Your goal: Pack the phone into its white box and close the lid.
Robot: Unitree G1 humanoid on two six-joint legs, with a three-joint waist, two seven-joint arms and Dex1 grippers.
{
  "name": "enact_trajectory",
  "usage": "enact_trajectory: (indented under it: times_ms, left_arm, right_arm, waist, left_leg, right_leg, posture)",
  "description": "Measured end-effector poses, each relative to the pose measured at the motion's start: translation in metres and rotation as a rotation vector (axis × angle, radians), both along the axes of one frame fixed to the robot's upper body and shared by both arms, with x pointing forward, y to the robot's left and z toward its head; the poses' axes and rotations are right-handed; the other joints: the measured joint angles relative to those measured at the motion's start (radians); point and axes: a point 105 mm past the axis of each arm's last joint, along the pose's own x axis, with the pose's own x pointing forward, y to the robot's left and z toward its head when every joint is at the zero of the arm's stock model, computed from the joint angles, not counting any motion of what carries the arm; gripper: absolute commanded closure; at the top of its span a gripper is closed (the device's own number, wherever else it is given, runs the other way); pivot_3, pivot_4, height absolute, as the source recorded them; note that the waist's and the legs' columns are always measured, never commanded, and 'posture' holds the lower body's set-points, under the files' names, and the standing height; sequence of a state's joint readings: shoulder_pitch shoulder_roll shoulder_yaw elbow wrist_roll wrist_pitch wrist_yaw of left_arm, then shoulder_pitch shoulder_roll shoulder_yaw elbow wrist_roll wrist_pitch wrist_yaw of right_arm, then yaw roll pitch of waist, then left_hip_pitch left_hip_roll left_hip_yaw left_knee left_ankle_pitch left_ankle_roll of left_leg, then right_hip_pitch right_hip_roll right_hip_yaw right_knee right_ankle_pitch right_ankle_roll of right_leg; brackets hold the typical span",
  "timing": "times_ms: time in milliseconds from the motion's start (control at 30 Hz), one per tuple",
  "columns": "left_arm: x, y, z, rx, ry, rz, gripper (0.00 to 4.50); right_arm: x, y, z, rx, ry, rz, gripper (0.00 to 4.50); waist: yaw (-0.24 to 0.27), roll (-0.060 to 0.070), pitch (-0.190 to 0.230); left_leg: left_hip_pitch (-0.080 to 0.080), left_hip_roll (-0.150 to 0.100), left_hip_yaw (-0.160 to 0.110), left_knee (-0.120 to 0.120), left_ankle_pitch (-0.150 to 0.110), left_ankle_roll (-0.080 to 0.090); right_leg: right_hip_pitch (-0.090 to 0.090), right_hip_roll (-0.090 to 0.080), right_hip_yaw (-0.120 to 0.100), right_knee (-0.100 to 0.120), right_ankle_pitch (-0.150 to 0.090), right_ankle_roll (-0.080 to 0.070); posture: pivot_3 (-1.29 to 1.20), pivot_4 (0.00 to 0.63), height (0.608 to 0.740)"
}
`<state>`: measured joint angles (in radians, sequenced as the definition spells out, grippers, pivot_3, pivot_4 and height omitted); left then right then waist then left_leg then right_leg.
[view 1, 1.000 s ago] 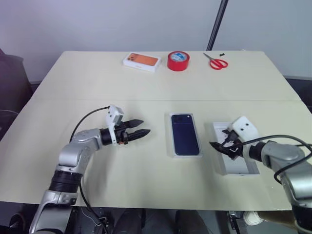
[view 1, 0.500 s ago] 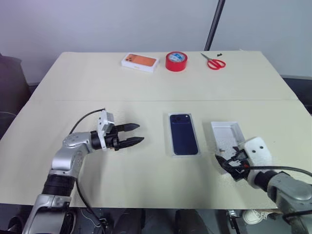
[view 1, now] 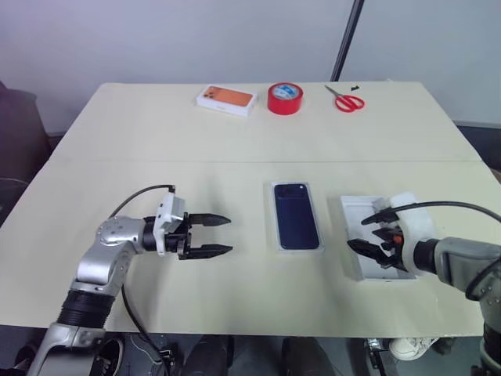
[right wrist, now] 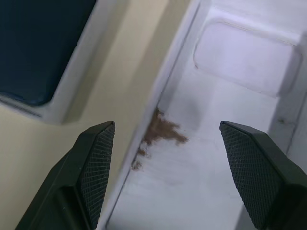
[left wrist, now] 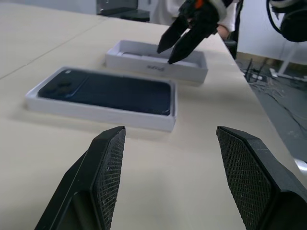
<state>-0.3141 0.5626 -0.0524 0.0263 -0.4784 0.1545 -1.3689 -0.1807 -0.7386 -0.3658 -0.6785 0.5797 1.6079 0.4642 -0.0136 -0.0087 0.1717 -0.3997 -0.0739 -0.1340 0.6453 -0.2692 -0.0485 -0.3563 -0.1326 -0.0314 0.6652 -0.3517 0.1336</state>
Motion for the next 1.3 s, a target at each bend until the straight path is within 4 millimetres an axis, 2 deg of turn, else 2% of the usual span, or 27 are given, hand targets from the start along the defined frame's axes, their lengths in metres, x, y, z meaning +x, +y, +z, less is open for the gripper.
enact_trajectory:
  times_ms: [500,767,933,1033,1100,1133,1200,1233,1300]
  left_arm:
    - [-0.018,-0.011,-0.010,-0.001,-0.014,-0.031,1.32]
    - [-0.016,-0.011,-0.009,-0.003,-0.017,-0.007,1.32]
    - [-0.012,-0.012,-0.009,-0.010,-0.023,0.027,1.32]
    - [-0.011,-0.012,-0.008,-0.014,-0.030,0.036,1.32]
    - [-0.011,-0.012,-0.008,-0.015,-0.037,0.038,1.32]
    - [-0.011,-0.012,-0.008,-0.016,-0.038,0.040,1.32]
    - [-0.011,-0.012,-0.007,-0.016,-0.040,0.043,1.32]
    - [-0.011,-0.012,-0.007,-0.016,-0.040,0.045,1.32]
    - [-0.010,-0.012,-0.007,-0.017,-0.040,0.048,1.32]
  right_arm:
    - [-0.016,0.007,-0.007,0.007,0.158,0.069,0.85]
    - [-0.019,0.011,-0.008,0.018,0.178,0.023,0.85]
    - [-0.019,0.020,-0.004,0.025,0.187,-0.033,0.85]
    - [-0.019,0.020,-0.003,0.020,0.192,-0.090,1.76]
    - [-0.018,0.021,-0.004,0.015,0.194,-0.114,2.66]
    - [-0.019,0.022,-0.006,0.013,0.199,-0.115,3.32]
    - [-0.021,0.025,-0.012,-0.001,0.215,-0.114,4.31]
    - [-0.022,0.026,-0.014,-0.013,0.216,-0.114,4.47]
    - [-0.024,0.027,-0.016,-0.032,0.216,-0.105,4.47]
  waist:
    - [0.000,0.000,0.000]
    - [-0.001,0.000,0.000]
    - [-0.004,0.000,0.000]
    - [-0.004,0.000,0.000]
    - [-0.003,0.000,0.000]
    - [-0.004,0.000,0.000]
    - [-0.003,0.000,0.000]
    - [-0.004,0.000,0.000]
    - [-0.004,-0.001,0.000]
  left_leg:
    - [0.000,0.000,0.001,0.001,-0.001,0.001]
    - [0.000,0.001,0.002,0.002,-0.001,0.002]
    - [0.000,0.001,0.003,0.002,-0.001,0.003]
    - [0.000,0.001,0.003,0.003,-0.002,0.003]
    - [0.000,0.001,0.003,0.003,-0.002,0.003]
    - [0.000,0.001,0.003,0.003,-0.002,0.003]
    - [0.000,0.001,0.003,0.003,-0.002,0.003]
    - [0.000,0.001,0.003,0.003,-0.002,0.003]
    - [0.000,0.002,0.002,0.003,-0.002,0.003]
  right_leg:
    - [0.001,0.000,0.000,0.000,0.000,0.000]
    - [0.001,0.000,0.000,0.000,0.000,0.000]
    - [0.001,0.000,-0.001,0.000,0.000,0.000]
    - [0.001,0.000,-0.001,0.000,0.000,0.000]
    - [0.001,0.000,-0.001,0.000,0.000,0.000]
    - [0.001,0.000,-0.001,0.000,0.000,0.000]
    - [0.001,0.000,-0.001,0.000,0.000,0.000]
    - [0.001,0.000,-0.001,0.000,0.000,0.000]
    - [0.002,0.001,-0.001,0.000,0.000,0.000]
  posture:
    - [0.00,0.150,0.740]
    - [0.00,0.150,0.740]
    - [0.00,0.150,0.740]
    - [0.00,0.150,0.740]
    - [0.00,0.150,0.740]
    - [0.00,0.150,0.740]
    - [0.00,0.150,0.740]
    - [0.00,0.150,0.740]
    - [0.00,0.150,0.740]
